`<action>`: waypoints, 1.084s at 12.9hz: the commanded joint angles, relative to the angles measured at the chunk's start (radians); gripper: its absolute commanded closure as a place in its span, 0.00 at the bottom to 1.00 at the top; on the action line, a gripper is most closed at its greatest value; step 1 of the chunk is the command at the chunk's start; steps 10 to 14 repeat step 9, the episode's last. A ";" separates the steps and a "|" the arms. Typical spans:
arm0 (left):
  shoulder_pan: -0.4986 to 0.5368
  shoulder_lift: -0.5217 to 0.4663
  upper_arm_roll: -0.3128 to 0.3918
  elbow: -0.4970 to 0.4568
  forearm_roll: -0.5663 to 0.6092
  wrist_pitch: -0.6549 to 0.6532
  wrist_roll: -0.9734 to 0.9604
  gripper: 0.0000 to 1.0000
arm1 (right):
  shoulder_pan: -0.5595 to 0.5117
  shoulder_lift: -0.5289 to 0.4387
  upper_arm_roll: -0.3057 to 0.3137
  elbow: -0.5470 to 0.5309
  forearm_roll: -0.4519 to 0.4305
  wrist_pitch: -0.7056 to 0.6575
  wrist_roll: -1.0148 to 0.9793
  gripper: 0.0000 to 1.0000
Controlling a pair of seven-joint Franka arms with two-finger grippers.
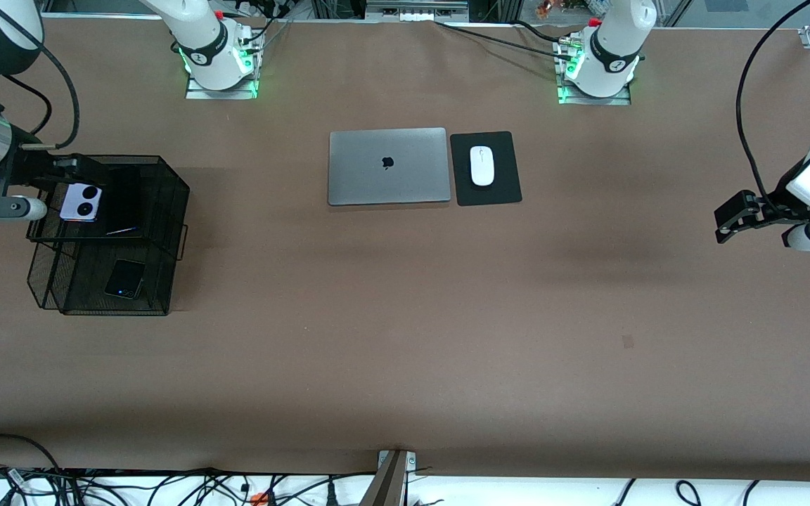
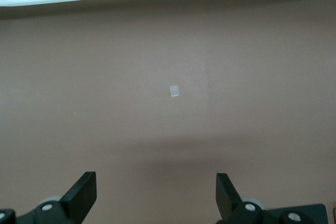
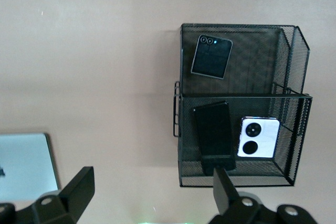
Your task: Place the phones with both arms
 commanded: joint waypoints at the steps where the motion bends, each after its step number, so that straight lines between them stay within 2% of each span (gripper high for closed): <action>1: -0.001 -0.016 -0.025 0.021 0.015 -0.037 0.017 0.00 | -0.078 -0.118 0.050 -0.084 -0.018 0.043 0.034 0.00; 3: -0.002 -0.019 -0.024 0.038 0.015 -0.049 0.019 0.00 | -0.135 -0.137 0.082 -0.083 -0.012 0.037 0.030 0.00; 8: 0.009 -0.019 -0.021 0.038 -0.040 -0.057 0.013 0.00 | -0.130 -0.142 0.081 -0.083 -0.010 0.035 0.031 0.00; 14: 0.009 -0.017 -0.019 0.036 -0.039 -0.057 0.011 0.00 | -0.130 -0.146 0.079 -0.086 -0.010 0.032 0.030 0.00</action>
